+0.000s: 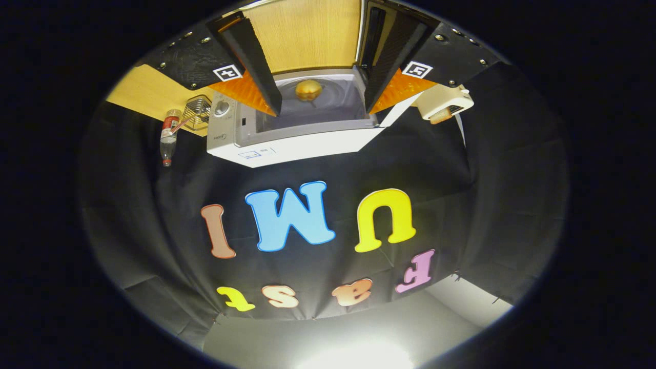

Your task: Open the microwave, put the food inside, and close the microwave door.

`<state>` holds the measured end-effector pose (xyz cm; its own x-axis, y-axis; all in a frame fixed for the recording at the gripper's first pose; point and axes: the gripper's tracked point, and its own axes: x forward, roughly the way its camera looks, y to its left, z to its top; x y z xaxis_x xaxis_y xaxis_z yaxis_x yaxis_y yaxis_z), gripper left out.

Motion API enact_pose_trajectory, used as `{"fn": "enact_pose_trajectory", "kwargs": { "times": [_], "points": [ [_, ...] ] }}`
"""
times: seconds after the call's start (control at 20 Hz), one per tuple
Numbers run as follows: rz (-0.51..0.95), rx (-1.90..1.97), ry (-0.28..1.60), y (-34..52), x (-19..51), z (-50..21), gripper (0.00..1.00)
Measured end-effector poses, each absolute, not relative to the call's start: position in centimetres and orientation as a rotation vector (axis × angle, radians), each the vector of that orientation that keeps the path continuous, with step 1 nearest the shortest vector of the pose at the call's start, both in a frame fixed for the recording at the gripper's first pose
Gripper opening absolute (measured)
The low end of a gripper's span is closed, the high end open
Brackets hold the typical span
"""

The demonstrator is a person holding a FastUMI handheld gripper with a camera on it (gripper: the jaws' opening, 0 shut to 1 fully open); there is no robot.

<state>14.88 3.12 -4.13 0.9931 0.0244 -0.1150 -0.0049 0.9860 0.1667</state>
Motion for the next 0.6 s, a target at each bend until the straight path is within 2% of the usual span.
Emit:
{"fn": "enact_pose_trajectory", "kwargs": {
  "times": [0.6],
  "points": [
    [0.206, 0.088, 0.052, 14.1, 6.4, -0.1, 0.98]
  ]
}}
